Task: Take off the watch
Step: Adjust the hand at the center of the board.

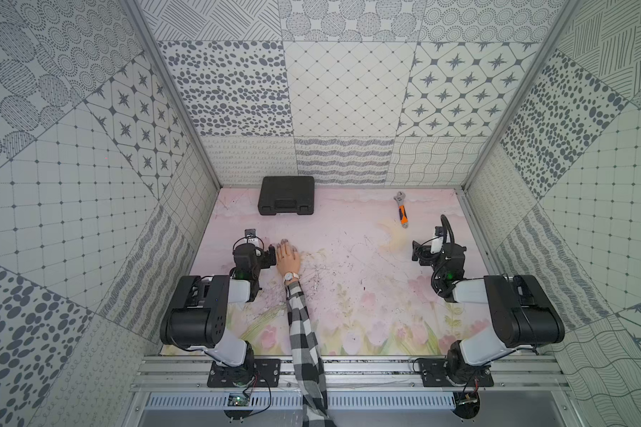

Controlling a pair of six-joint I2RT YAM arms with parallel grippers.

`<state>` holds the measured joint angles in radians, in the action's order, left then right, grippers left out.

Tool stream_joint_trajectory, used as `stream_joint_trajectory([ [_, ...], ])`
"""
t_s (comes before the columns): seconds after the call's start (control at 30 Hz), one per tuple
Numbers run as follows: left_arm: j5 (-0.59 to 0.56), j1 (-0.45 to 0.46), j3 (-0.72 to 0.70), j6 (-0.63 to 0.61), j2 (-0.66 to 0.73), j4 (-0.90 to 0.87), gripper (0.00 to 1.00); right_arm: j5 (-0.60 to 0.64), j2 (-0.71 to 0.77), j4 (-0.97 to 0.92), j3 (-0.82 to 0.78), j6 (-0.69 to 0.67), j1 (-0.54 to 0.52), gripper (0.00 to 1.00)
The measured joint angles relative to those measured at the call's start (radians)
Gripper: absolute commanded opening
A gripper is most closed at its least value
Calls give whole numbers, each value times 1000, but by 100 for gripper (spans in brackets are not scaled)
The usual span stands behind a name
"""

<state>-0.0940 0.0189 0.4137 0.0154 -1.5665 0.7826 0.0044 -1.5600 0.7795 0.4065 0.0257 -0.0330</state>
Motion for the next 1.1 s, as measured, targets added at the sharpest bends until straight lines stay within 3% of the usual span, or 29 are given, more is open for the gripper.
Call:
stream_joint_trajectory([
  [0.67,-13,0,5,2,12,-18,99,-23,0,1,0,6,16,98],
  [0.87,-107,28,140,30,156,-240,97,-7,164,-171,21,33,18,98],
  [1.1,-204,131,397,173,270,-676,97,98,415,-443,88,290,25,98],
])
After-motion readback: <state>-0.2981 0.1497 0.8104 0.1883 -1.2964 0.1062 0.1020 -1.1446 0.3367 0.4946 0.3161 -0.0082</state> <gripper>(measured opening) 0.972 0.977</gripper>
